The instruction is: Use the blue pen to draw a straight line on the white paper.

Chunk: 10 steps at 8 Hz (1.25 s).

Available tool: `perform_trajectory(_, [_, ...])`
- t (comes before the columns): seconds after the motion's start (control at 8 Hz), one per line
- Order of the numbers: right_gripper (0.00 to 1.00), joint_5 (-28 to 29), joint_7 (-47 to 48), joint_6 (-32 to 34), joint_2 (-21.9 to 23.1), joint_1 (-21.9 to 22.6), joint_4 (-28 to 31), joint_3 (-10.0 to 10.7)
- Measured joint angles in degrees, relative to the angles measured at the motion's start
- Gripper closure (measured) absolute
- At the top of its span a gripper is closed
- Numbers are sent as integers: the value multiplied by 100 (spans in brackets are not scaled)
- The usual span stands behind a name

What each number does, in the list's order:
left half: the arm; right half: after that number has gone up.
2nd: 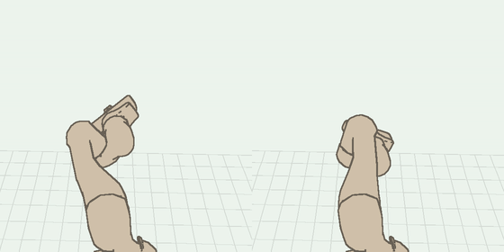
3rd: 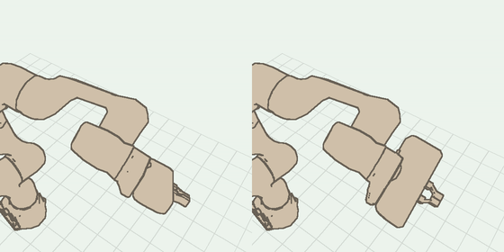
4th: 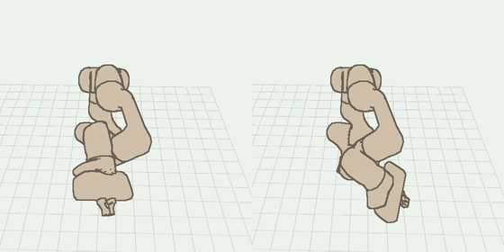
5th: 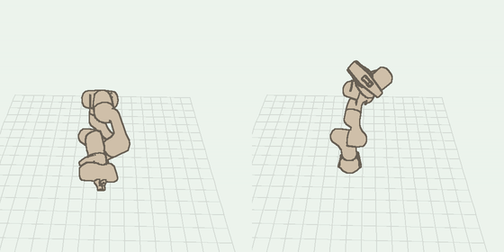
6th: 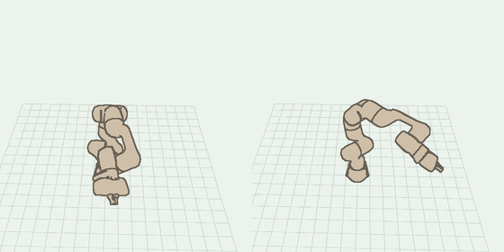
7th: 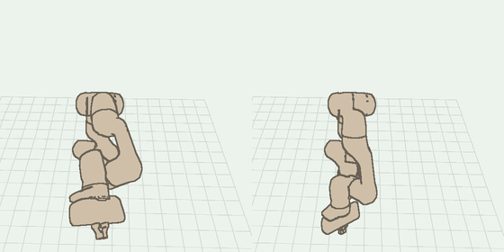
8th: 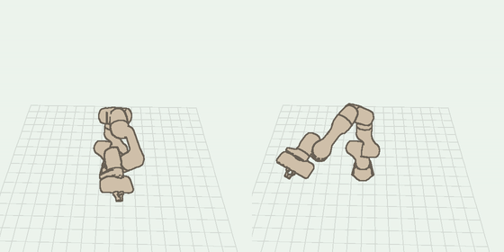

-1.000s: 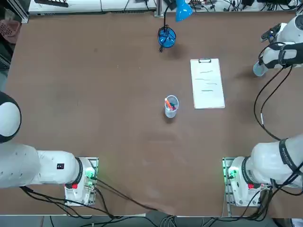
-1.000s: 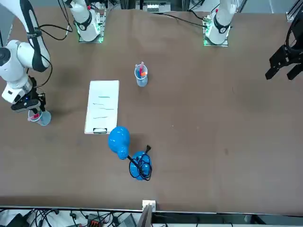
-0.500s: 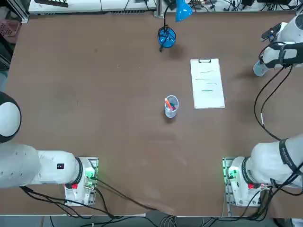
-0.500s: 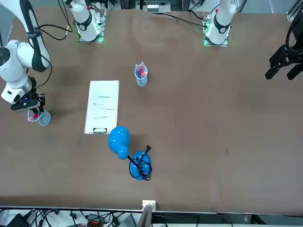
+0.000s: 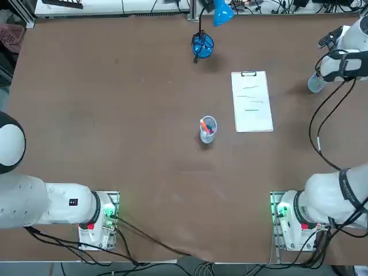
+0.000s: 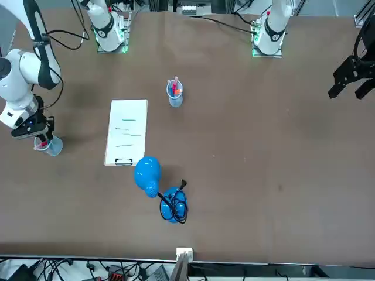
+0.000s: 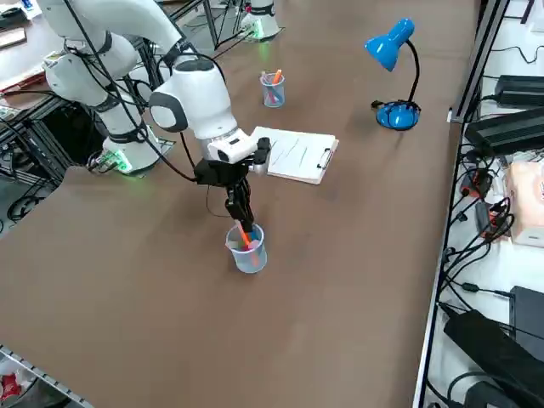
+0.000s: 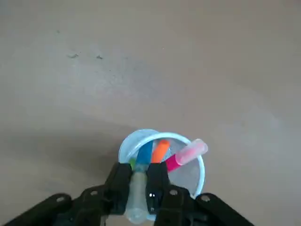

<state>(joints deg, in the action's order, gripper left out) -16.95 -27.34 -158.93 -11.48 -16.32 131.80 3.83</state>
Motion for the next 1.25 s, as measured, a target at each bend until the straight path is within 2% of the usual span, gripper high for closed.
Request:
perform_trajectory(0.12, [78,0,0,172,10,1,-109,-2])
perform_trajectory(0.25, [78,0,-1,663,65,3,-389,-6])
perform_trajectory(0.62, [78,10,-3,2598,478,26,-1588,-161])
perform_trajectory(0.75, [78,237,62,3394,583,64,-2066,-298])
perform_trajectory(1.0, [78,1272,570,4897,704,194,-2857,-487])
perform_trajectory(1.12, [78,1596,1180,5302,786,364,-2950,-532])
perform_trajectory(1.25, [78,1705,1966,5542,847,718,-2903,-573])
